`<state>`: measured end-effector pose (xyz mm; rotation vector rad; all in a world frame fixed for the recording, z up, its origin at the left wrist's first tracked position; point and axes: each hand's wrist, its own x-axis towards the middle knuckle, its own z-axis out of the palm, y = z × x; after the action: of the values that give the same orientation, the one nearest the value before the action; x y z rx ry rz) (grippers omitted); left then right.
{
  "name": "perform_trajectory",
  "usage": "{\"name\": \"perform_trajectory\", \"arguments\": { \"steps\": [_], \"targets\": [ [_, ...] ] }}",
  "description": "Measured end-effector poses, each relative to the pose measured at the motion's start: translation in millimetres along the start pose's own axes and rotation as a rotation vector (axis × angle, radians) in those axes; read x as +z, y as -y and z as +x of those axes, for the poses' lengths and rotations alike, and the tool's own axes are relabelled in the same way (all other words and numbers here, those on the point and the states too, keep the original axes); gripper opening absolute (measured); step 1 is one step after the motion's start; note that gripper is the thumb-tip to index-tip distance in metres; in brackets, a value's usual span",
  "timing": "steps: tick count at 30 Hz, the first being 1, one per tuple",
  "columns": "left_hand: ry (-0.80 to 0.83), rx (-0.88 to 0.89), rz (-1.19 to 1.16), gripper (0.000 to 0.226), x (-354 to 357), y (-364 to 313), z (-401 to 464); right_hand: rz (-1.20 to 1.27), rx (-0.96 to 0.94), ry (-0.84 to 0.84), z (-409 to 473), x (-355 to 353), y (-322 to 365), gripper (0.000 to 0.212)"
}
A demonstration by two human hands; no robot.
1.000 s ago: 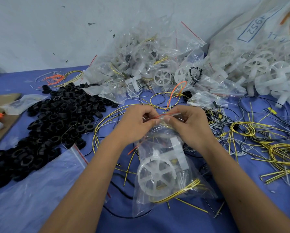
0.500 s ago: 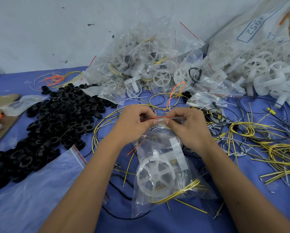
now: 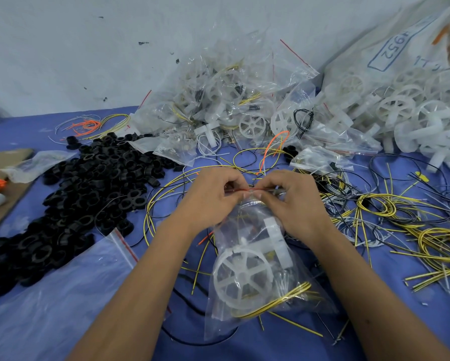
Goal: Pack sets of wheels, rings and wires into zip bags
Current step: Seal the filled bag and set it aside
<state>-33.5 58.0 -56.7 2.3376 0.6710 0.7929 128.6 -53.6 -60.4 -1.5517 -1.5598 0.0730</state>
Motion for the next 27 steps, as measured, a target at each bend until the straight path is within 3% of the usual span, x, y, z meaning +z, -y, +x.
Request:
{"name": "perform_trajectory", "arguments": {
  "steps": [4, 10, 19, 24, 27],
  "targets": [
    [-0.019, 0.077, 0.094, 0.010, 2.8, -3.2, -0.4, -0.057, -0.074, 0.015, 0.4, -0.3, -0.8, 0.004],
    [-0.039, -0.010, 0.055, 0.010, -2.2, -0.1, -0.4, -0.092, -0.099, -0.065, 1.0, 0.0, -3.3, 0.003],
    [-0.018, 0.074, 0.110, 0.007, 1.2, -5.6, -0.6, -0.174, -0.162, -0.021, 0.5, -0.3, -2.9, 0.005],
    [-0.020, 0.009, 0.057, 0.012, -2.8, 1.5, -2.2, -0.196, -0.096, -0.052, 0.4, -2.4, -4.0, 0.006],
    [-0.008, 0.055, 0.100, 0.010, -1.5, 0.3, -2.5, -0.283, -0.036, -0.010, -0.4, -2.1, -2.8, 0.005]
  ]
}}
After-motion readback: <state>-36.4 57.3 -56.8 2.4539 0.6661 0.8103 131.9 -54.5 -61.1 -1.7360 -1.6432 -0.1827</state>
